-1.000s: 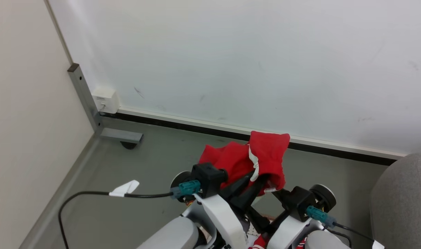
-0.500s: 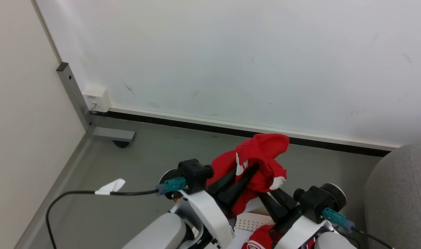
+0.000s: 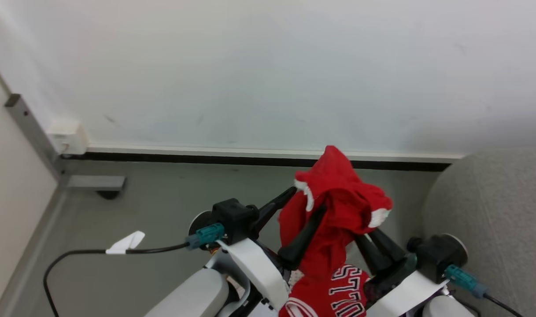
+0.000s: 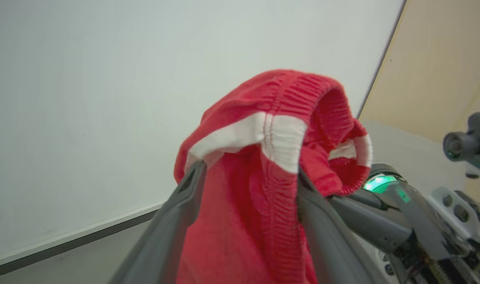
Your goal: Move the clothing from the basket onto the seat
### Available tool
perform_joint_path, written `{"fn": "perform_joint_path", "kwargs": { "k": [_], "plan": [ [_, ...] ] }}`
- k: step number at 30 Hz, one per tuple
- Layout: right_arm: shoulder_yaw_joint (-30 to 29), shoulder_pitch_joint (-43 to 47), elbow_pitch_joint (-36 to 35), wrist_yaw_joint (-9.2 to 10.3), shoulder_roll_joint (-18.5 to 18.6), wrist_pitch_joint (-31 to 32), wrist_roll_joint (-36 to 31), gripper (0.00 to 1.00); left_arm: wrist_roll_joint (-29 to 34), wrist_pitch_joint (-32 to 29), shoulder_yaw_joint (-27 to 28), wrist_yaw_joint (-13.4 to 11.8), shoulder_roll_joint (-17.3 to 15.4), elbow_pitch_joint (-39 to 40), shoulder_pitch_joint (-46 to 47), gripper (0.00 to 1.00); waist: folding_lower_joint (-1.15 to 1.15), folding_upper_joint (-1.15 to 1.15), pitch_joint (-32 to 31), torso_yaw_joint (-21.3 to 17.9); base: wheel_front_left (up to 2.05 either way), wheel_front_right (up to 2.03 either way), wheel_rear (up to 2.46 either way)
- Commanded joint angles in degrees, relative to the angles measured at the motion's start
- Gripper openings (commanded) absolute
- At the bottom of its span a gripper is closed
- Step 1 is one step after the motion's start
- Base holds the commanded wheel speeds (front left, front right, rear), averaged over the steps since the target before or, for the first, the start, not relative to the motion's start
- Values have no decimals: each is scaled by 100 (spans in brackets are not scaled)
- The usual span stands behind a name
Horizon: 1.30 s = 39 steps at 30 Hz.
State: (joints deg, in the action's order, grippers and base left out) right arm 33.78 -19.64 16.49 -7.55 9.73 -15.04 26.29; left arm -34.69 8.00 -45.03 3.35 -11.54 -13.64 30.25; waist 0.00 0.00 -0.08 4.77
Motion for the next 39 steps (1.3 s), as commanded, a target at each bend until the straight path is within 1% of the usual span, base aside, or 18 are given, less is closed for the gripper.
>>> {"fn": "perform_joint_path", "kwargs": {
  "k": [1,7,16,22,26,30,34,37,39],
  "plan": [
    [-135,81,-52,12,70,-20,-11,0,88,52,-49,52,-46,91,29,100,0,0,106,-332,0,0,0],
    [-548,98,-138,12,174,-20,-68,0,145,166,-98,54,-143,326,-10,100,0,0,273,-1050,0,0,0],
    [-1217,271,-352,12,297,-19,-160,0,336,370,-200,83,-293,508,-48,100,0,0,525,-2270,0,0,0],
    [-1646,514,-620,12,220,-19,-266,0,494,424,-273,75,-413,512,40,100,0,0,748,-2904,0,0,0],
    [-1864,647,-765,12,148,-19,-320,0,563,413,-299,76,-488,455,89,100,0,0,872,-3156,0,0,0],
    [-1976,702,-866,12,96,-19,-366,0,582,425,-315,71,-520,442,110,100,0,0,958,-3270,0,0,0],
    [-2067,635,-873,12,152,-20,-384,0,609,433,-341,82,-531,461,165,100,0,0,1042,-3267,0,0,0],
    [-2210,310,-836,12,245,-20,-257,0,638,397,-329,83,-581,499,248,100,0,0,1188,-3192,0,0,0],
    [-2328,40,-698,12,403,-2,-361,0,645,345,-316,74,-631,545,310,100,0,0,1345,-3100,0,0,0]
  ]
}}
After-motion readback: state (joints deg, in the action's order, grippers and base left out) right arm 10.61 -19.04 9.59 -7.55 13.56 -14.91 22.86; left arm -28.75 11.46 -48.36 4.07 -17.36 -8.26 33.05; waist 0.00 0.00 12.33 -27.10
